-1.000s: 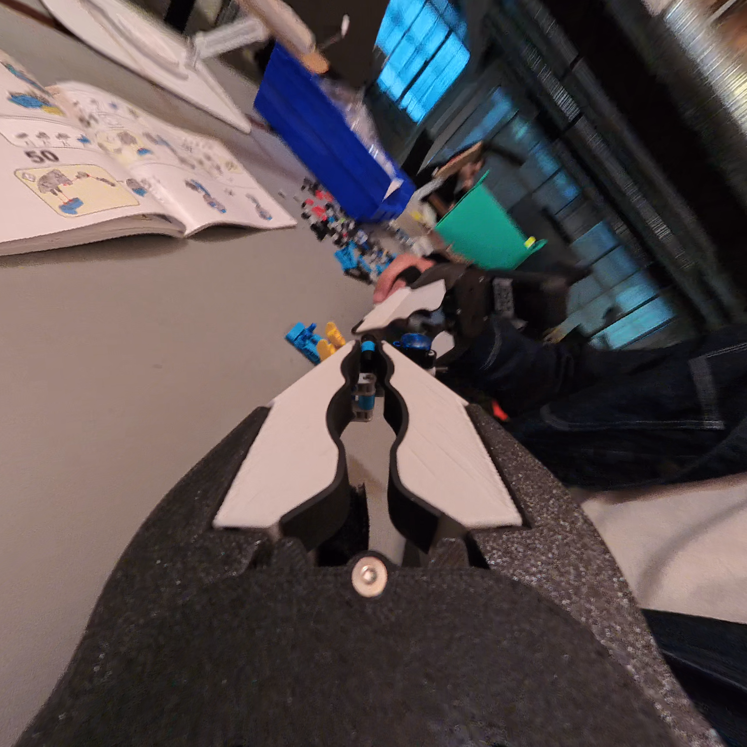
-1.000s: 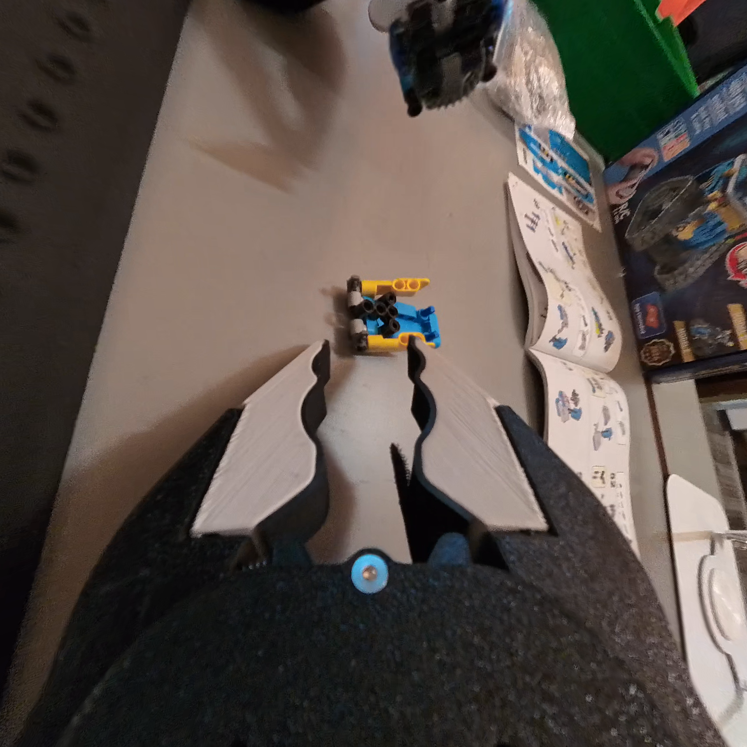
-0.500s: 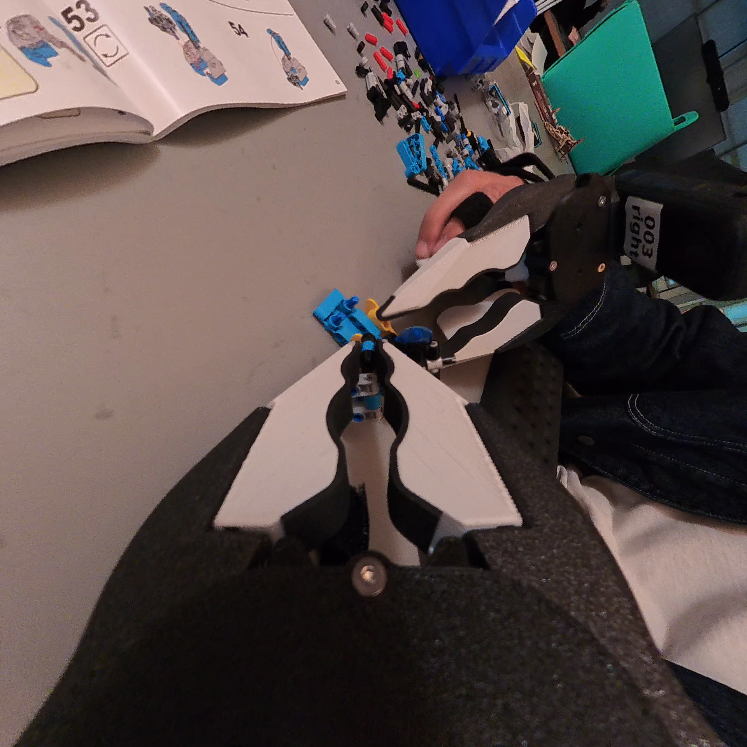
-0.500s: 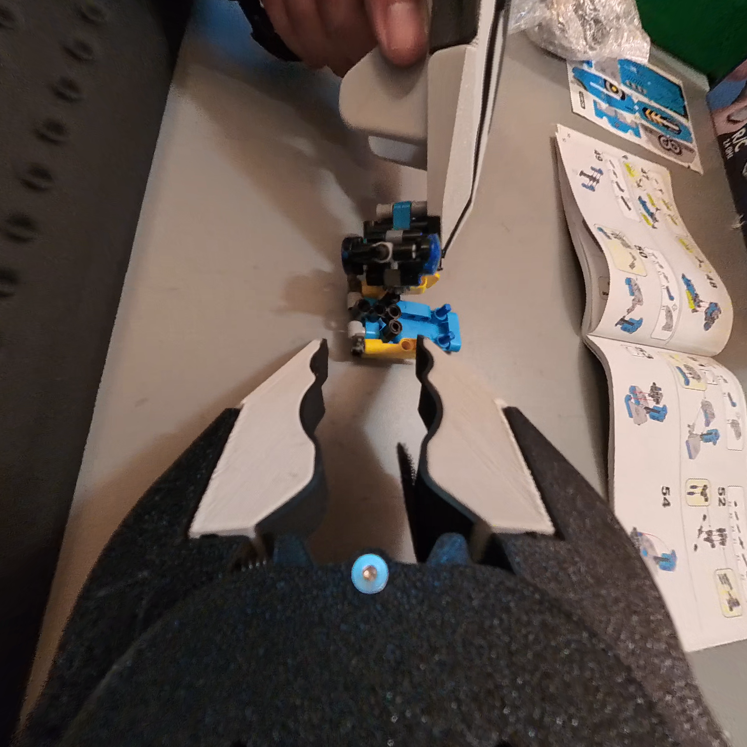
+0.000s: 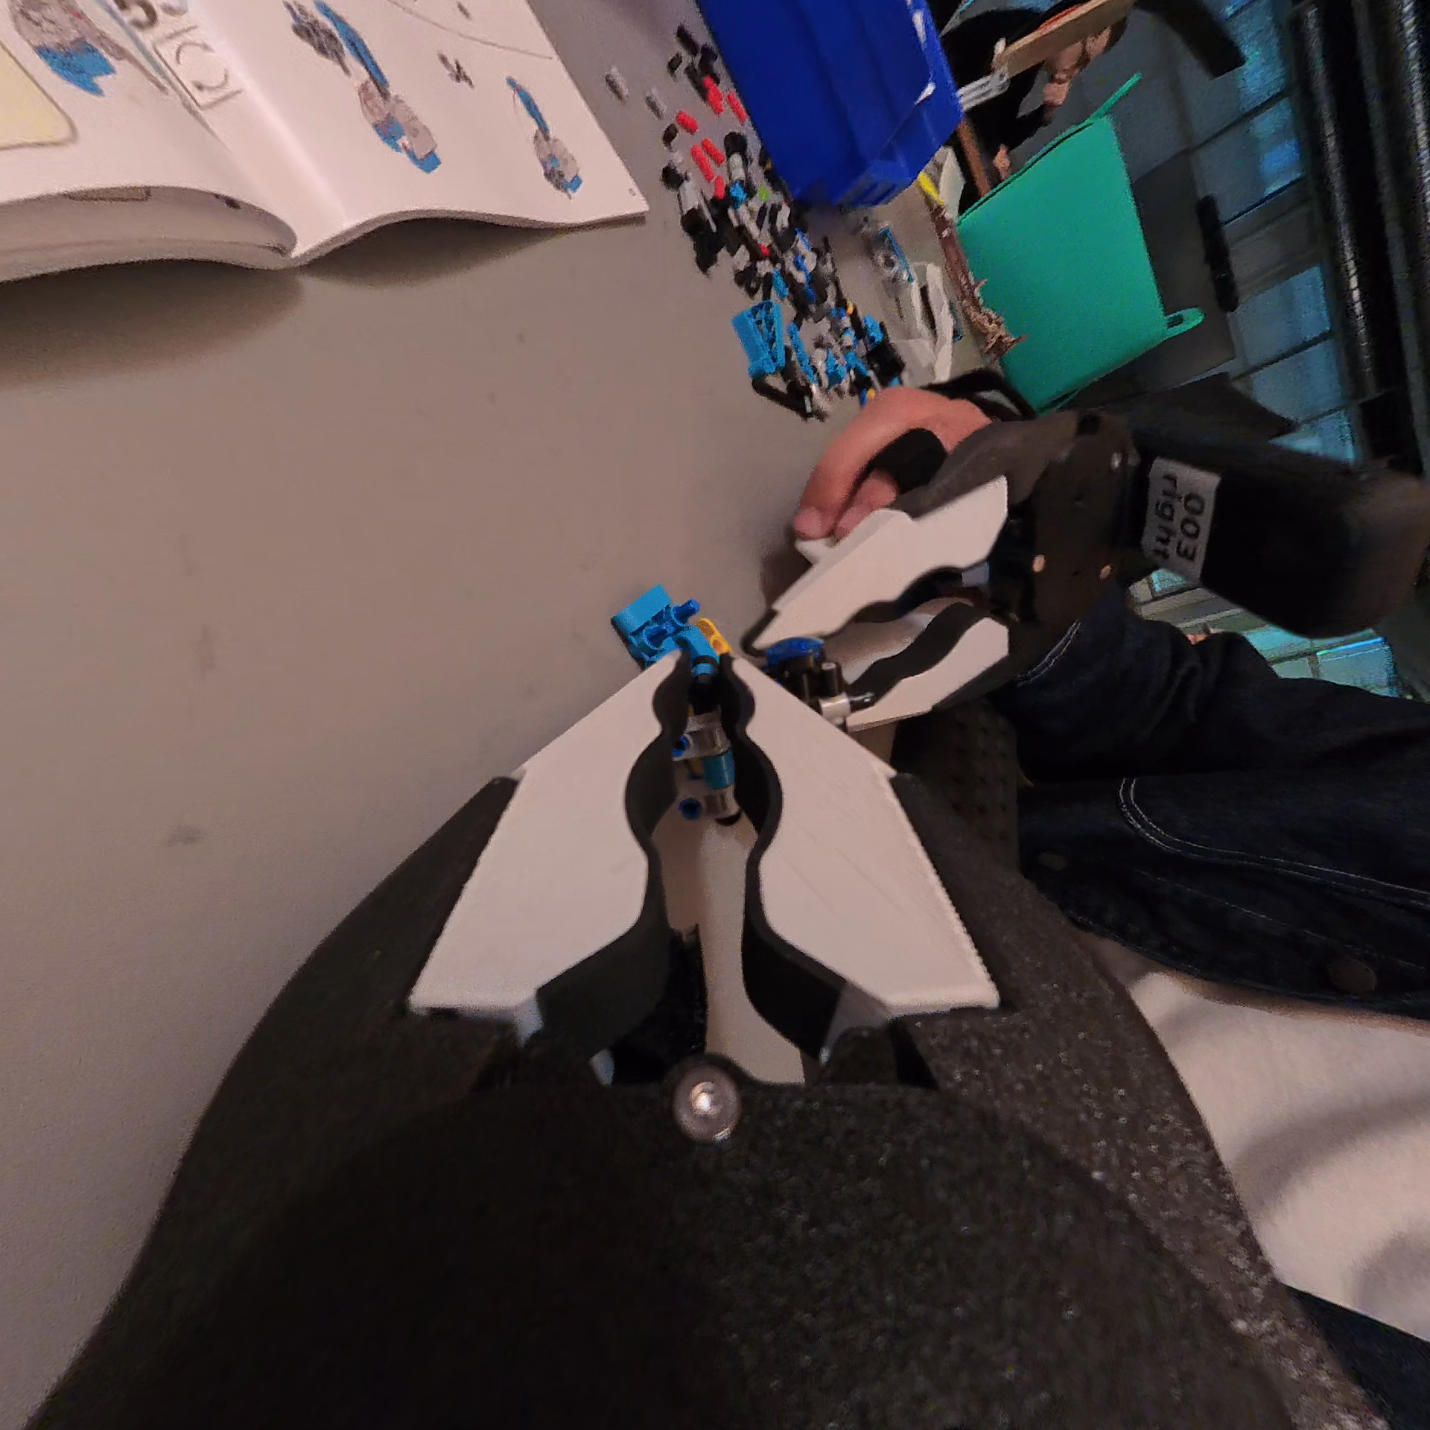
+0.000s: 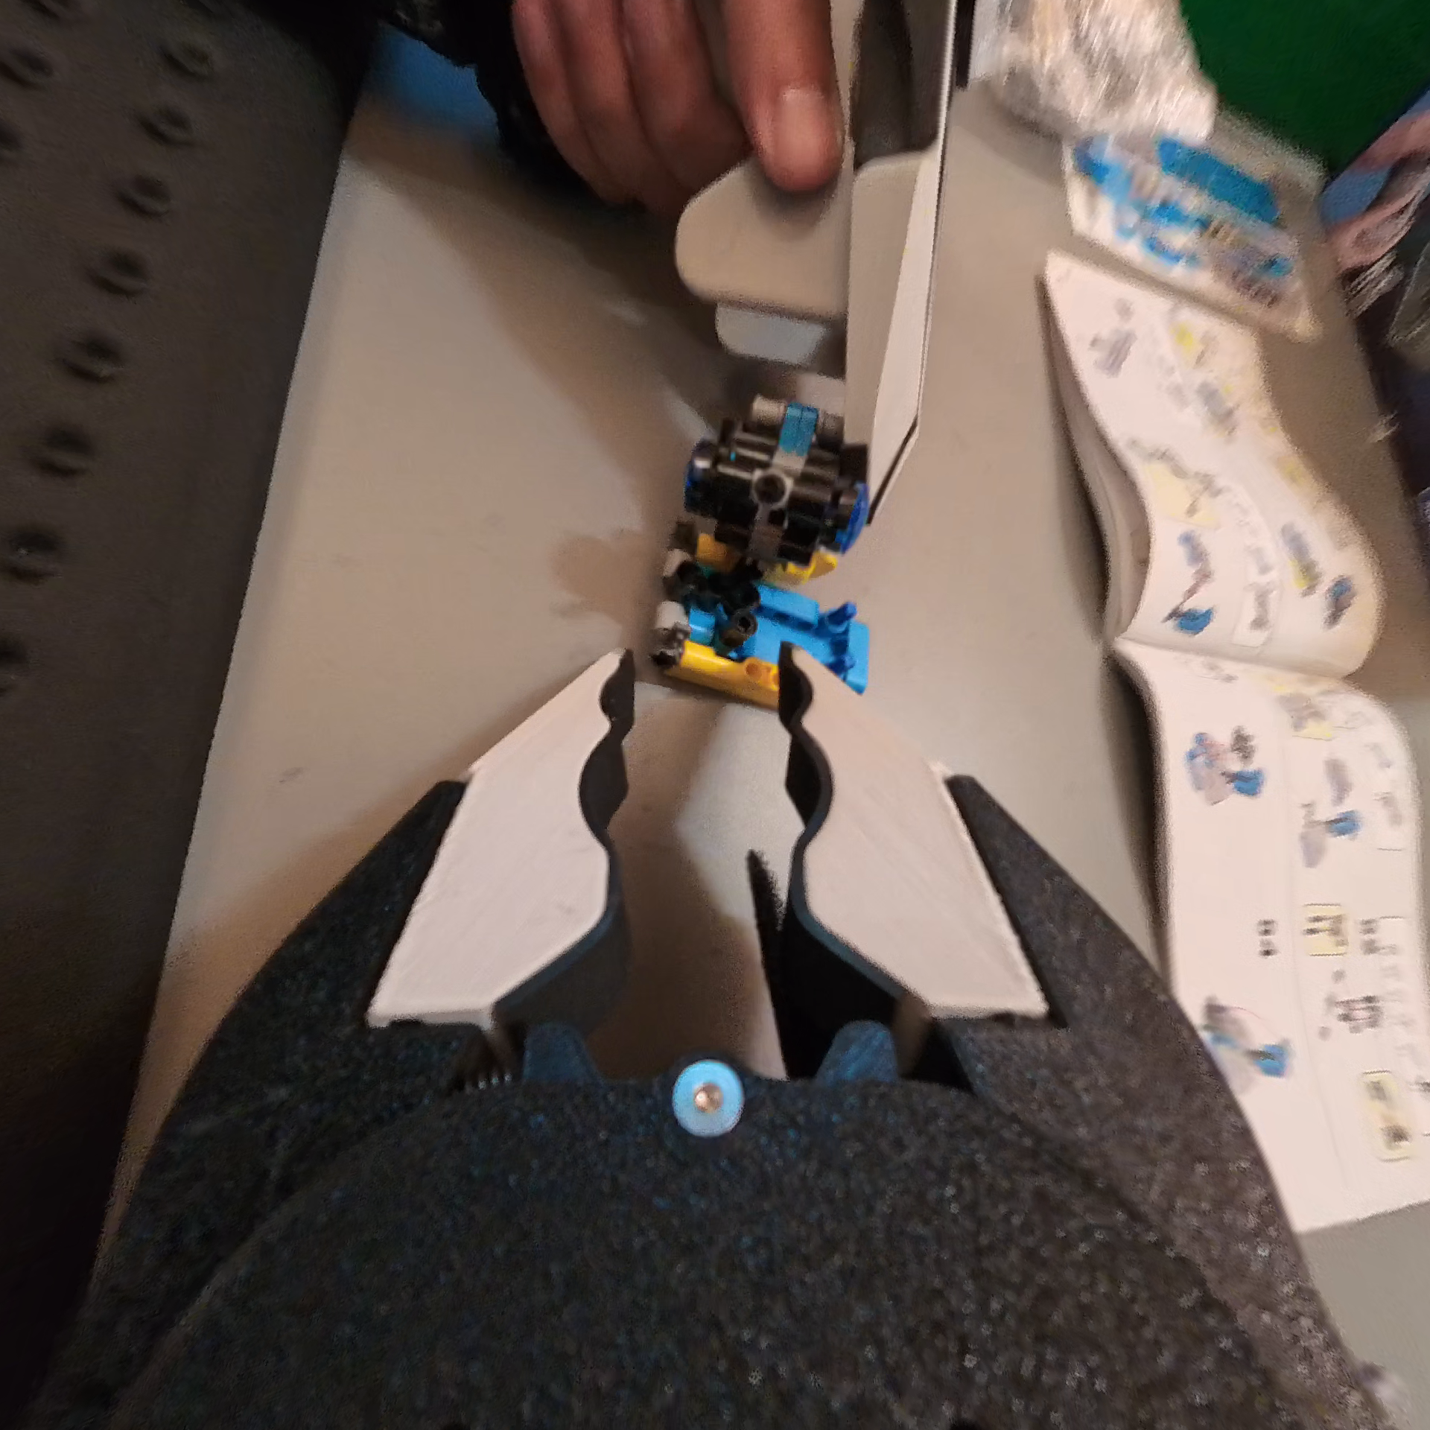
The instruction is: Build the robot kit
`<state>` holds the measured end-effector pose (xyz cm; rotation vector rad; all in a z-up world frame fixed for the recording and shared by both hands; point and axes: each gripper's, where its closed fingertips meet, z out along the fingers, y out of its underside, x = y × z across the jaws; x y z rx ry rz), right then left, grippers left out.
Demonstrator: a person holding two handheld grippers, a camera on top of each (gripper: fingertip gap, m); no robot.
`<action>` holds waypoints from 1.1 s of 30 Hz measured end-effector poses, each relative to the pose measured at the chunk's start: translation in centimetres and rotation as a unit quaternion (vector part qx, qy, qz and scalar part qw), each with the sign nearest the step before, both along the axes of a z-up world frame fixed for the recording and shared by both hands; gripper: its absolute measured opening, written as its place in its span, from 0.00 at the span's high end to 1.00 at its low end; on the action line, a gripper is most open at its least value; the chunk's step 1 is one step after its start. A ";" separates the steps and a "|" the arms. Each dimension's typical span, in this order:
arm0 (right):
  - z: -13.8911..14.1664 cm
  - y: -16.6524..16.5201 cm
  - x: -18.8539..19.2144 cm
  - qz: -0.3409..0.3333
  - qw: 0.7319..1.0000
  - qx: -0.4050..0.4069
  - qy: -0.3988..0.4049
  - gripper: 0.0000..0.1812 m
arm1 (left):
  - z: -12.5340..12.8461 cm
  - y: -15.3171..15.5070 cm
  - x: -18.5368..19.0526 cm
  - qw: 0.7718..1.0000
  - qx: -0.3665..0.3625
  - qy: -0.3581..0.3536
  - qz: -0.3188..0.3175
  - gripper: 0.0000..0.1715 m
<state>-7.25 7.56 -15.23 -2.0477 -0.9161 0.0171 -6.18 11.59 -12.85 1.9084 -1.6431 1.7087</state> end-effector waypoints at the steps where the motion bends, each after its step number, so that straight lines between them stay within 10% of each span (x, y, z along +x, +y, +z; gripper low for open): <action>1: 0.6 -0.1 -0.2 0.006 1.000 0.026 -0.010 0.81 | 0.5 0.2 0.0 1.000 -0.003 -0.017 0.004 0.96; 24: 1.0 0.6 -0.2 0.012 0.984 0.101 -0.148 0.94 | -0.6 -0.8 -2.1 0.987 0.145 -0.045 -0.053 0.96; 33: 4.9 -3.3 -1.7 0.116 0.979 -0.159 -0.046 0.94 | 5.0 -4.1 -4.1 0.961 0.117 -0.206 -0.141 0.96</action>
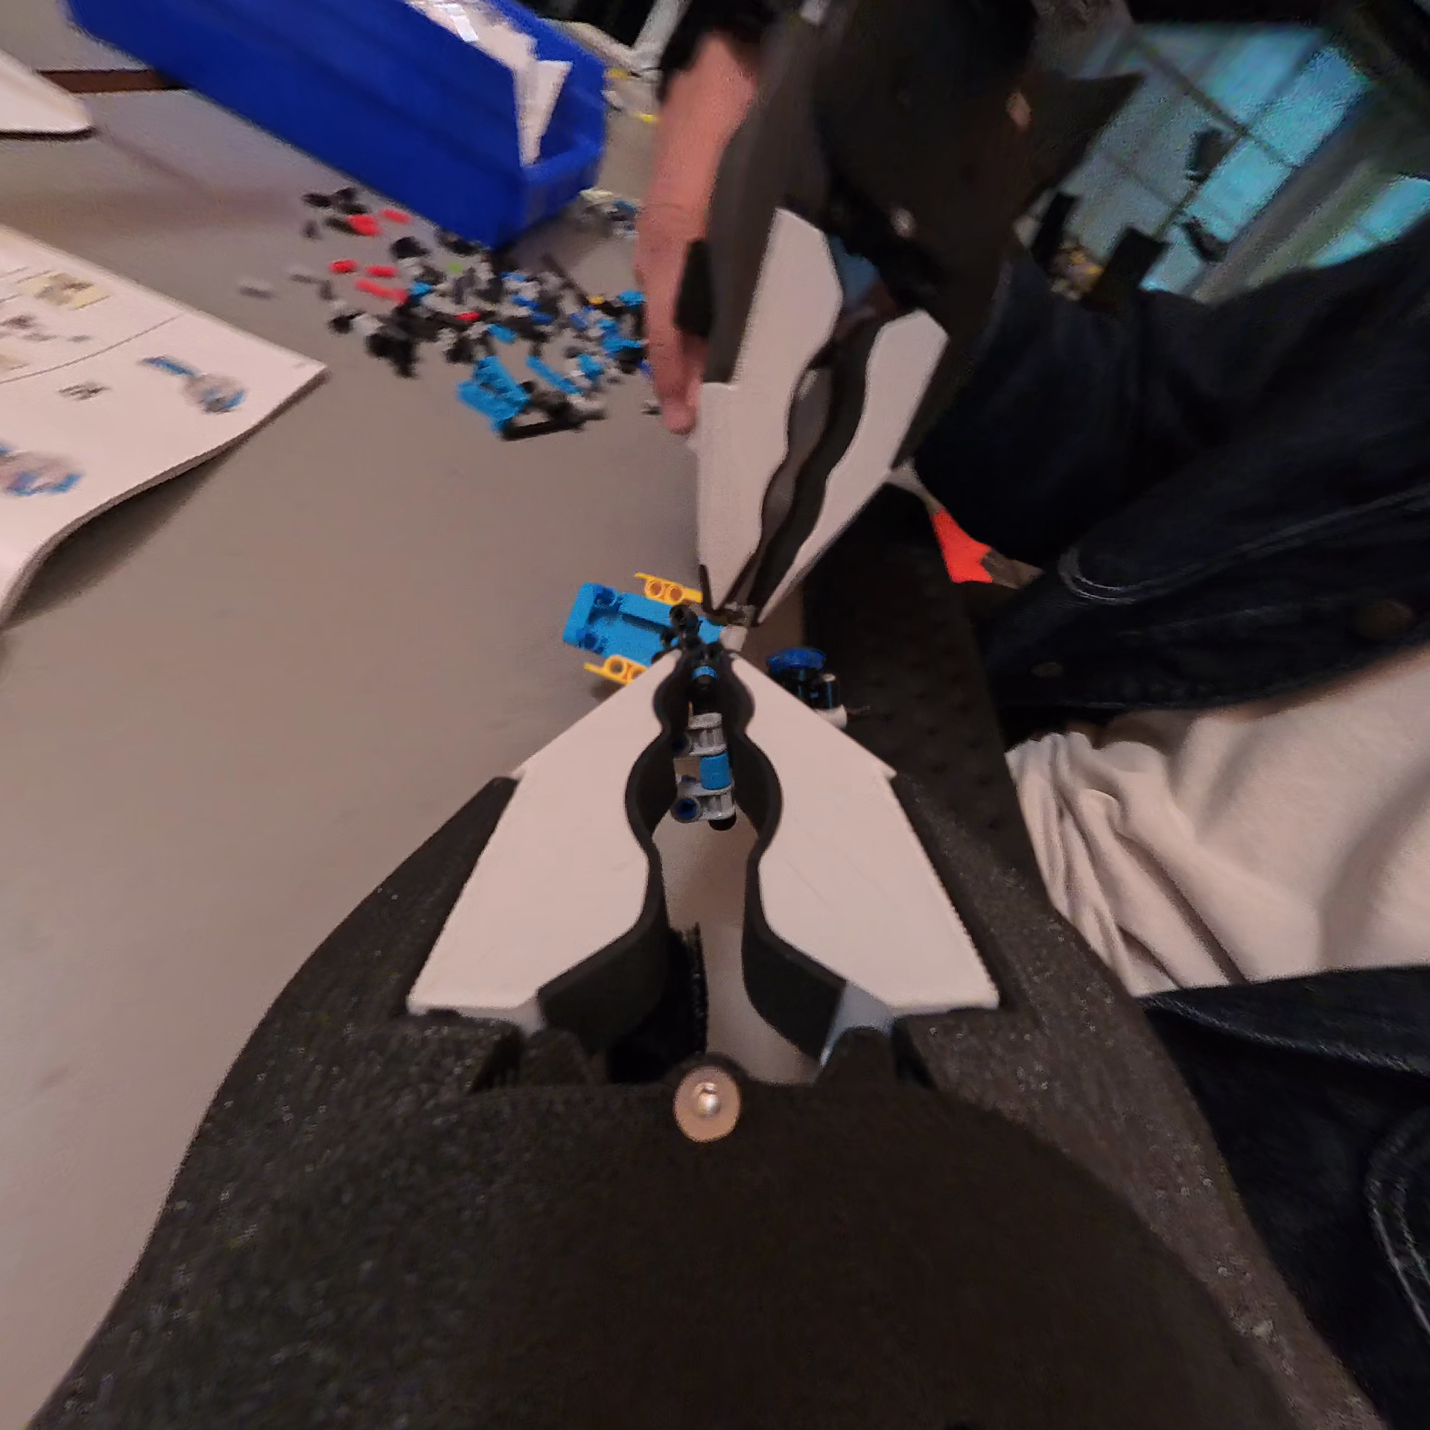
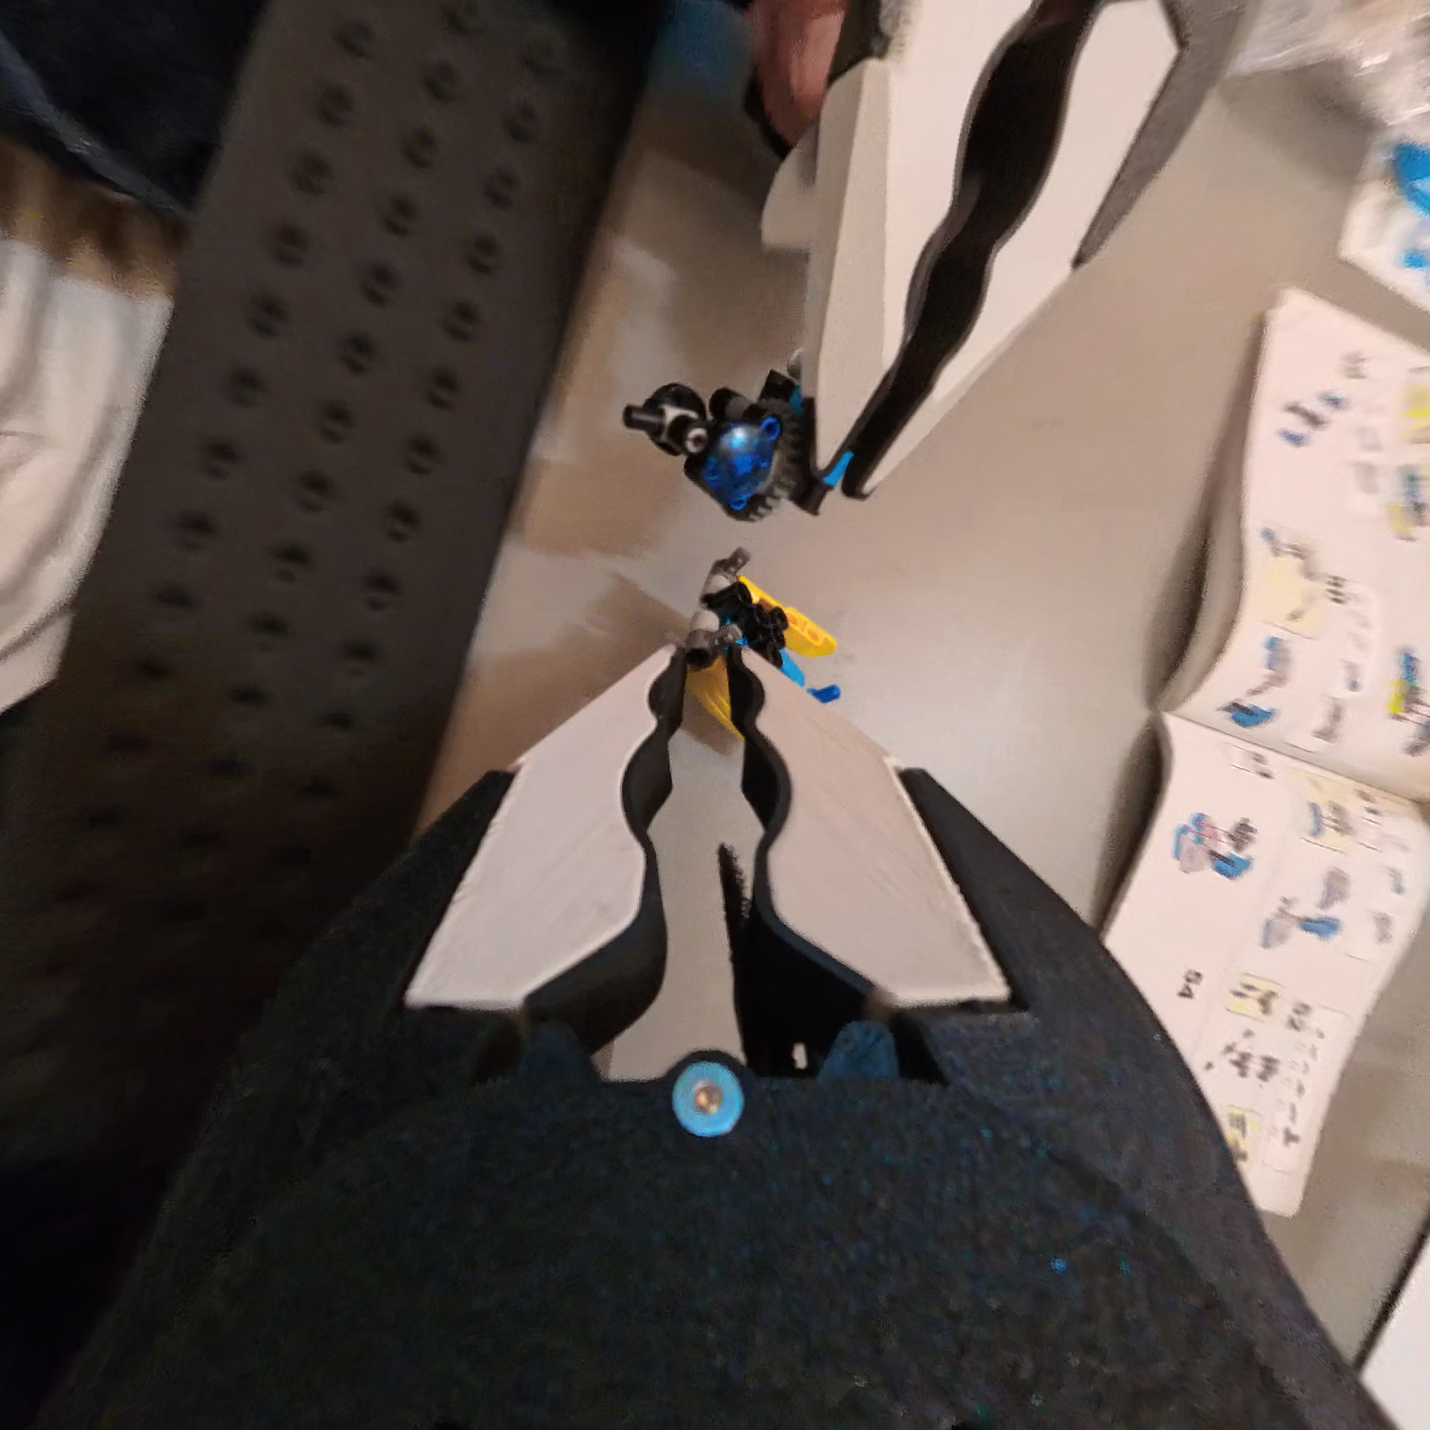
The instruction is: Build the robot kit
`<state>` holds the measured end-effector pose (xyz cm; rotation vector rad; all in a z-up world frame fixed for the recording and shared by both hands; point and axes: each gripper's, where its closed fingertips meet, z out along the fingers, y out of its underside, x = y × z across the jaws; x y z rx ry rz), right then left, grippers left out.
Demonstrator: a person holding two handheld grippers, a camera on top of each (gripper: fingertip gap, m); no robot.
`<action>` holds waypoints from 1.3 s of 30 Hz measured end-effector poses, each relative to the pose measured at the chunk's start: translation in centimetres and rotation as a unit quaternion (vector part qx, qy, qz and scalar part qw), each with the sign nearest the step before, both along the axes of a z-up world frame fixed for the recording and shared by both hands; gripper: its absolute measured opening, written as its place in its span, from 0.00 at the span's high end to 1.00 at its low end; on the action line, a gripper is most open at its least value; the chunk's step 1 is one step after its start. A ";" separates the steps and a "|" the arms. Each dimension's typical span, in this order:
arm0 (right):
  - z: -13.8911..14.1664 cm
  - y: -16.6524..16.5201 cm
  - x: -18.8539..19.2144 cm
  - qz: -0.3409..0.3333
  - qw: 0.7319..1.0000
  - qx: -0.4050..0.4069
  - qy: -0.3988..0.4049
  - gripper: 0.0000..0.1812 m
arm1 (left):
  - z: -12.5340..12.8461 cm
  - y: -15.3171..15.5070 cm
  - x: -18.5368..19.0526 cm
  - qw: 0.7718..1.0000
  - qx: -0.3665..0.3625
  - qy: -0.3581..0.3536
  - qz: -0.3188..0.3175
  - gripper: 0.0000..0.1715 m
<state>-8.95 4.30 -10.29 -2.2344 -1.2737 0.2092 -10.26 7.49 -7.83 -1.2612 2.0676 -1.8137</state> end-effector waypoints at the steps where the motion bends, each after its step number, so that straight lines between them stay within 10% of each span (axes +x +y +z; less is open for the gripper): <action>1: 0.4 -0.5 -0.5 0.017 0.999 -0.039 0.009 0.94 | 0.4 -0.7 -0.4 1.000 -0.006 -0.009 -0.020 0.96; 14: 3.5 1.3 -2.5 0.057 0.994 -0.017 0.096 0.95 | 2.7 -1.1 -0.8 0.991 -0.126 -0.003 -0.046 0.97; 25: -2.4 0.8 -1.2 0.030 0.989 -0.081 0.119 0.96 | -1.8 -0.7 -0.1 0.995 -0.069 0.071 -0.034 0.97; 39: -2.8 1.5 -1.4 0.014 0.998 0.046 0.045 0.95 | -5.1 2.1 -1.3 0.980 0.199 -0.015 0.025 0.96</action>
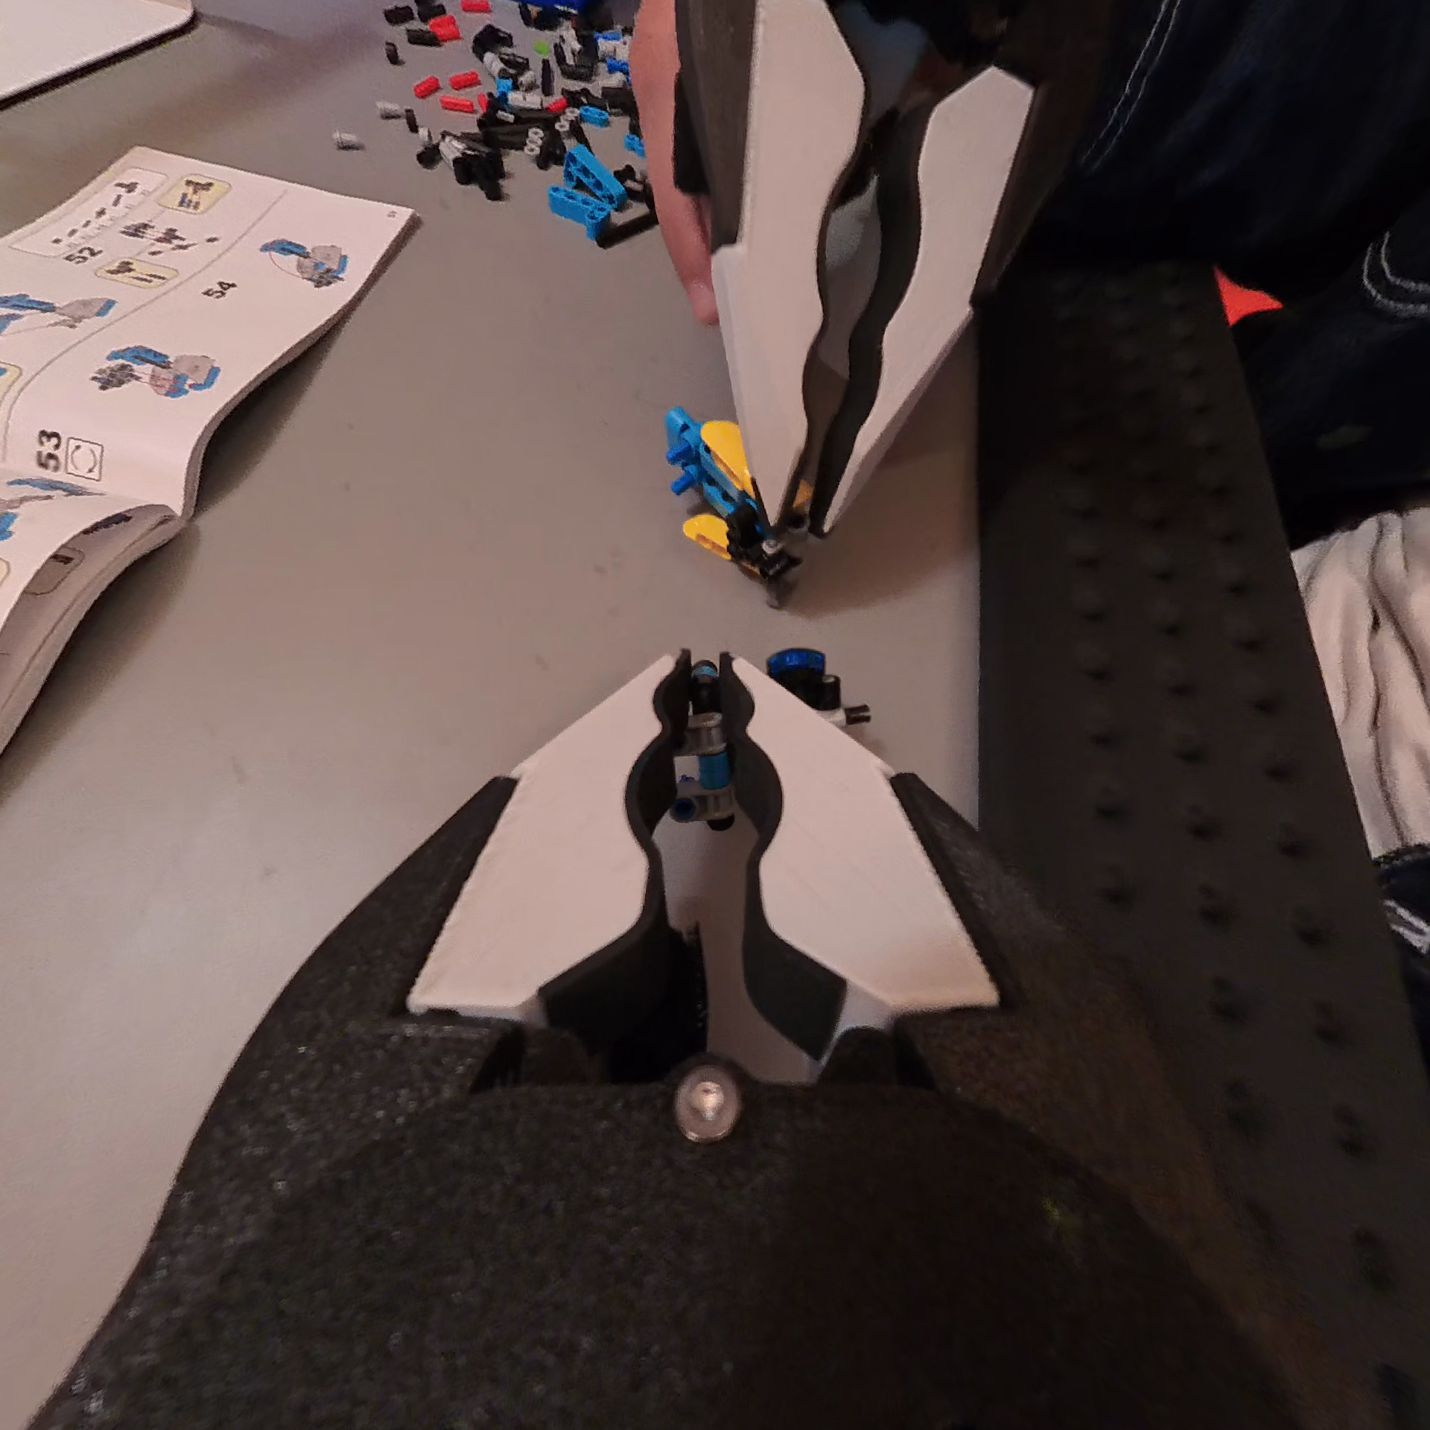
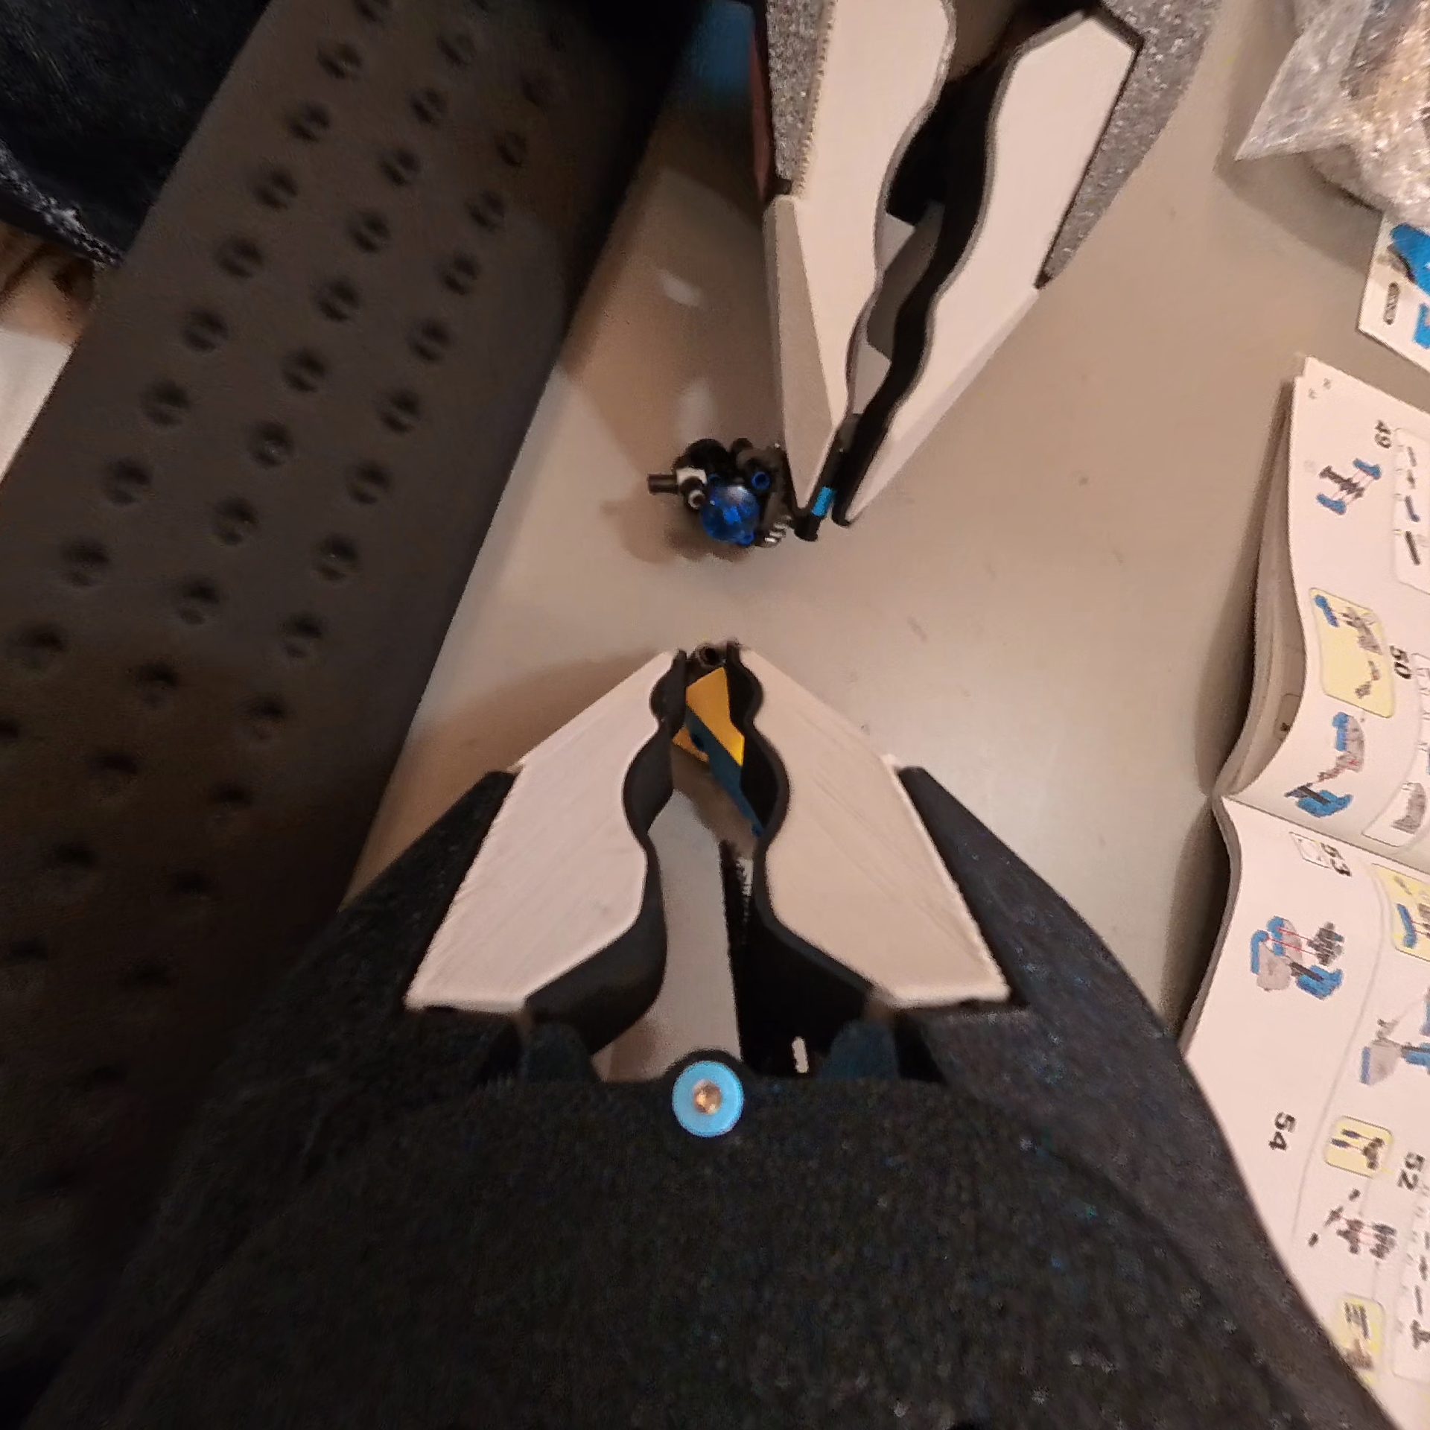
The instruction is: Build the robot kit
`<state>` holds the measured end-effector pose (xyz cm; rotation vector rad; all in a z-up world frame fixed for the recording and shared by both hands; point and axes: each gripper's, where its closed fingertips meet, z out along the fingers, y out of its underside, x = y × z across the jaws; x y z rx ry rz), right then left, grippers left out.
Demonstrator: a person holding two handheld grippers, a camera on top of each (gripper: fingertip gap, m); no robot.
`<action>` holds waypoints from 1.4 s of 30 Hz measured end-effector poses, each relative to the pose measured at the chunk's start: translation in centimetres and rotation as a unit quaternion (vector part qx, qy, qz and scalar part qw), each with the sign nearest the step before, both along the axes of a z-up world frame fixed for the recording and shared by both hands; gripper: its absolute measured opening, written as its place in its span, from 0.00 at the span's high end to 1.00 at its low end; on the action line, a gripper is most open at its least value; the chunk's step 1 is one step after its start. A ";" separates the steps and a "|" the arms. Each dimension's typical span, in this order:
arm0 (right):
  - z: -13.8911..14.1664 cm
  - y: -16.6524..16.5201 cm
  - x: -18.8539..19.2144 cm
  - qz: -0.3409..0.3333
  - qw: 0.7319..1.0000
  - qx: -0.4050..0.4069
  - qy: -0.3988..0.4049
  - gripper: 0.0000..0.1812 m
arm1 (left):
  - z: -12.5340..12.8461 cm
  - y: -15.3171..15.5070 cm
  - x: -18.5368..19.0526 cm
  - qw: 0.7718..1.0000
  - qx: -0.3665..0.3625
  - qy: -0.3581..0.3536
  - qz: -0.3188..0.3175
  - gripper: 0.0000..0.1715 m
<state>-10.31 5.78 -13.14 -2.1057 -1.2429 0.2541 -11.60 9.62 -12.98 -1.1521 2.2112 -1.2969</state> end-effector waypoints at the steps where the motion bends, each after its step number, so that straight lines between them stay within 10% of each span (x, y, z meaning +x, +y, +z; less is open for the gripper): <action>1: 0.0 0.0 0.0 -0.003 1.000 0.009 -0.004 0.95 | -0.1 0.1 -0.2 1.000 0.006 -0.004 0.002 0.96; 14: -0.4 0.1 1.1 -0.032 0.992 0.089 -0.089 0.92 | -0.5 0.6 -2.8 1.000 -0.003 0.021 0.002 0.95; 21: 3.5 0.2 -1.4 -0.042 0.981 0.011 0.190 0.94 | -0.8 -0.2 -4.0 0.998 -0.014 0.057 -0.027 0.96; 28: 10.6 -0.5 -3.0 0.019 0.896 -0.050 0.441 0.94 | 12.4 -3.1 -3.5 0.938 -0.314 -0.128 -0.073 0.97; 34: 14.5 -2.6 -4.3 0.096 0.841 -0.082 0.526 0.94 | 14.8 -4.7 -3.7 0.897 -0.404 -0.136 -0.114 0.96; 38: 12.1 -1.9 -3.8 0.060 0.881 -0.066 0.465 0.94 | 12.2 -4.3 -2.3 0.933 -0.332 -0.120 -0.073 0.97; 42: 6.1 -0.7 -0.8 -0.034 0.961 -0.034 0.273 0.94 | 4.7 -1.3 0.7 0.991 -0.083 -0.093 0.043 0.97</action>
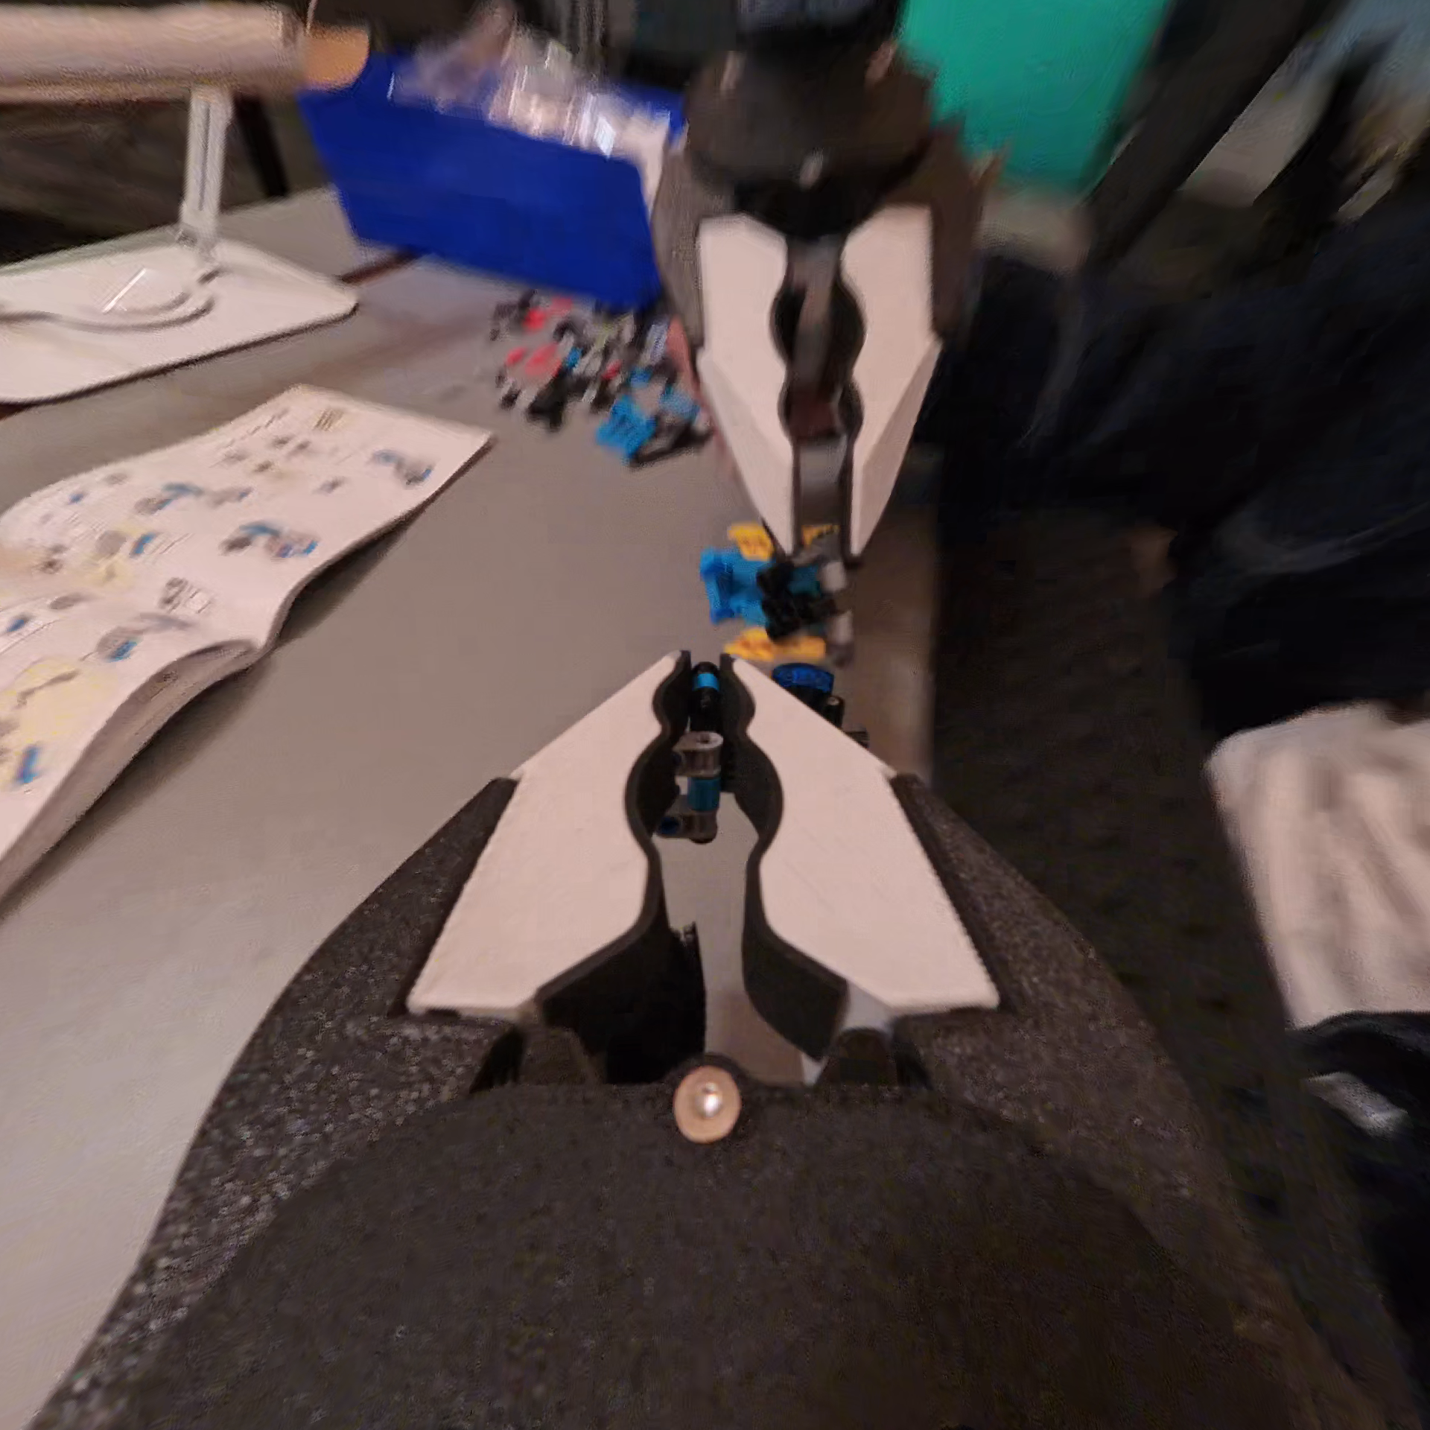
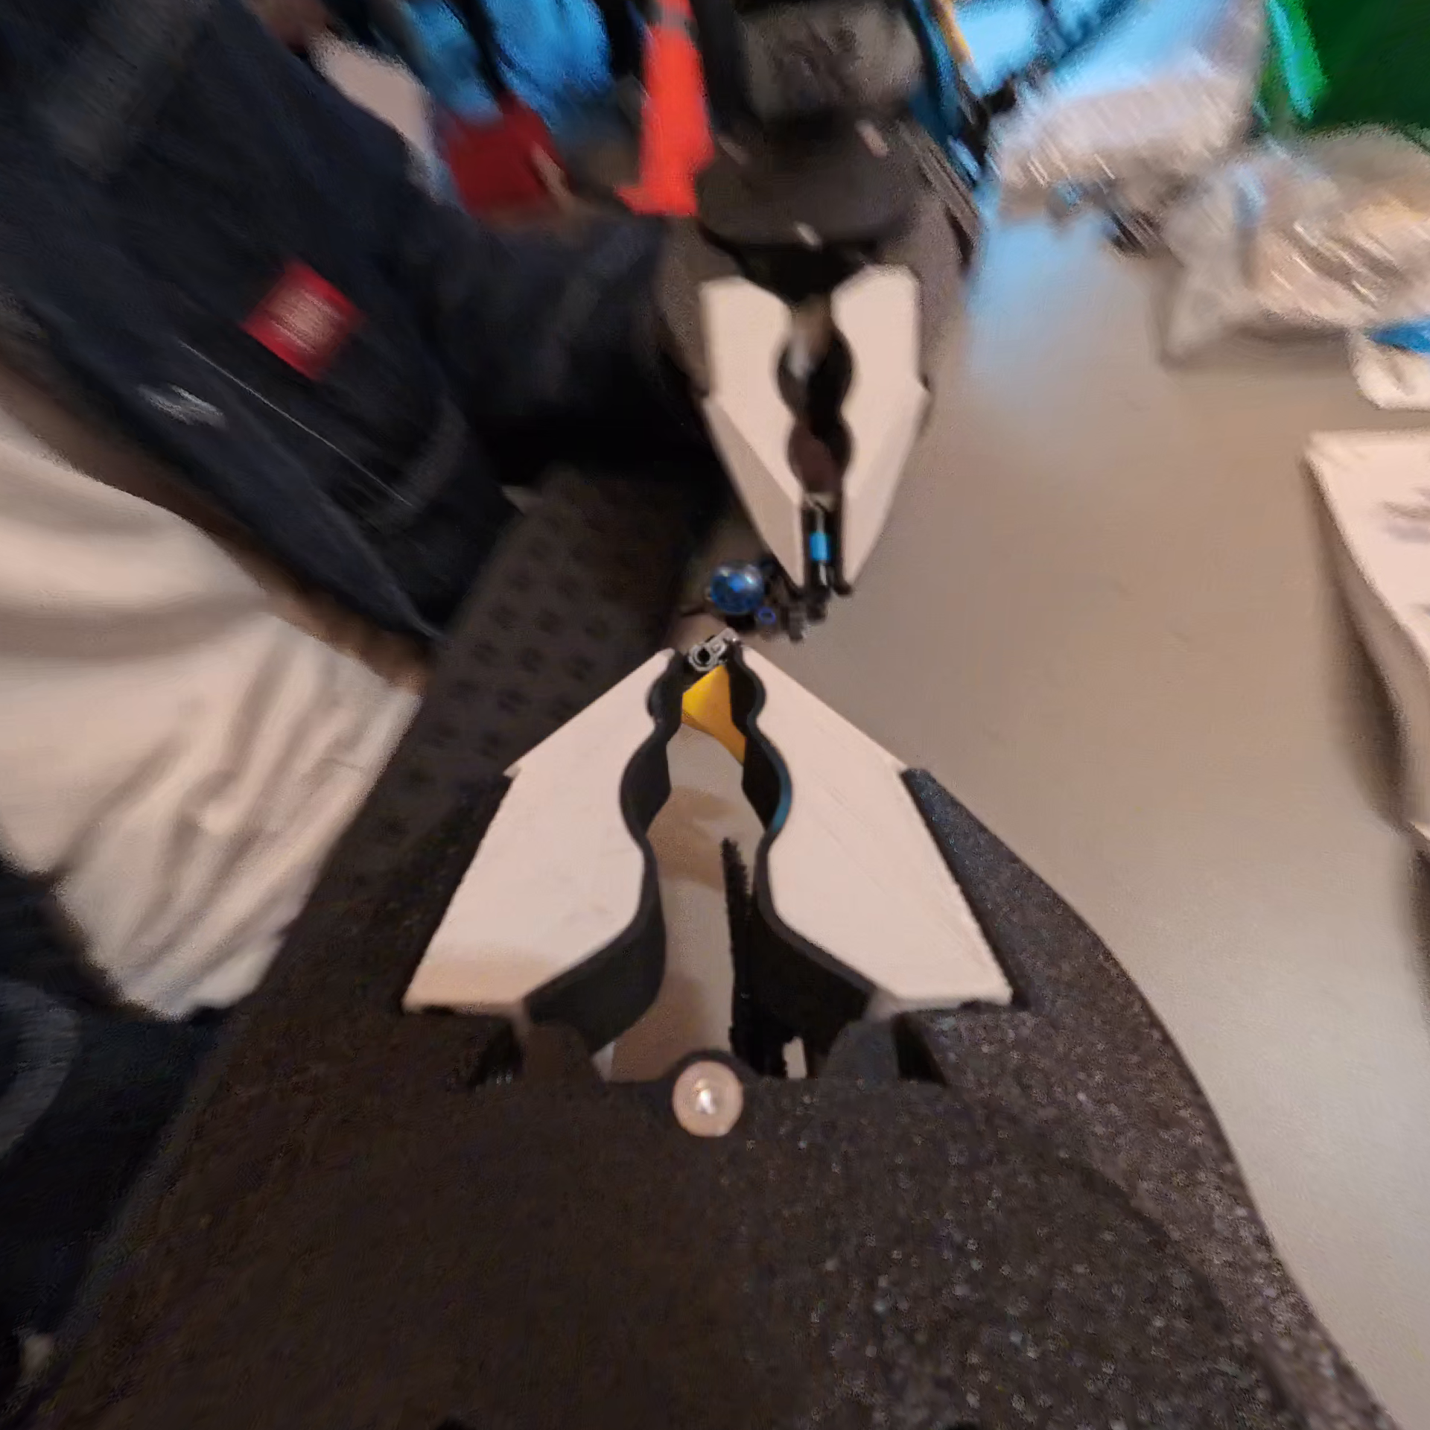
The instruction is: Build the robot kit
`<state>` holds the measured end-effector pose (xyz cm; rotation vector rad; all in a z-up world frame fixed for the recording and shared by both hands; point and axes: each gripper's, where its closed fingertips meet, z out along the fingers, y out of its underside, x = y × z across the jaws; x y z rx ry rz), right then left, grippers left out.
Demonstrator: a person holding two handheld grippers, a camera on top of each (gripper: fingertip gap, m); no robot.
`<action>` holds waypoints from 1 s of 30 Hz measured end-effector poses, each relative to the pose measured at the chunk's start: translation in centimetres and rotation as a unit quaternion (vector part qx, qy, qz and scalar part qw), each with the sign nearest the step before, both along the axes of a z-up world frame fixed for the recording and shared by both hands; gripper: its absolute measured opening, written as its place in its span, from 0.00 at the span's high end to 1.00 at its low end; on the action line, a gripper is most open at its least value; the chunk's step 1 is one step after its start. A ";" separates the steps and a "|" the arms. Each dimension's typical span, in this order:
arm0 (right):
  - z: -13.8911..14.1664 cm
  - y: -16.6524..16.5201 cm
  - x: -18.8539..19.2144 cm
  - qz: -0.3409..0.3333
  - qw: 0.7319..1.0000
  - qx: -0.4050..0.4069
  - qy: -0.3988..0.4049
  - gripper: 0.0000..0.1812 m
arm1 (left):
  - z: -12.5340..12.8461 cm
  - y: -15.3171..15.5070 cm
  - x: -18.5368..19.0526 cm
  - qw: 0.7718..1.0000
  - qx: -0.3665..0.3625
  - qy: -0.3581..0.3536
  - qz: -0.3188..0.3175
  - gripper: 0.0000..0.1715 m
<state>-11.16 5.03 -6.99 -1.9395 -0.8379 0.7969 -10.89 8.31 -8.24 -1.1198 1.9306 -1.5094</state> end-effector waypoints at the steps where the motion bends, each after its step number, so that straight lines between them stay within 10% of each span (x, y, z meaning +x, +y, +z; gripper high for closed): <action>1: -1.5 0.3 0.9 -0.021 0.998 -0.001 -0.056 0.94 | -1.6 0.3 0.3 0.999 0.047 0.014 0.009 0.96; 7: -6.0 0.1 1.5 -0.020 0.979 -0.022 -0.200 0.94 | -4.8 0.5 0.5 0.990 0.127 0.060 0.020 0.96; 30: -6.5 0.4 1.2 -0.018 0.966 0.030 -0.258 0.92 | -3.9 0.3 -2.3 0.989 0.115 0.088 -0.010 0.87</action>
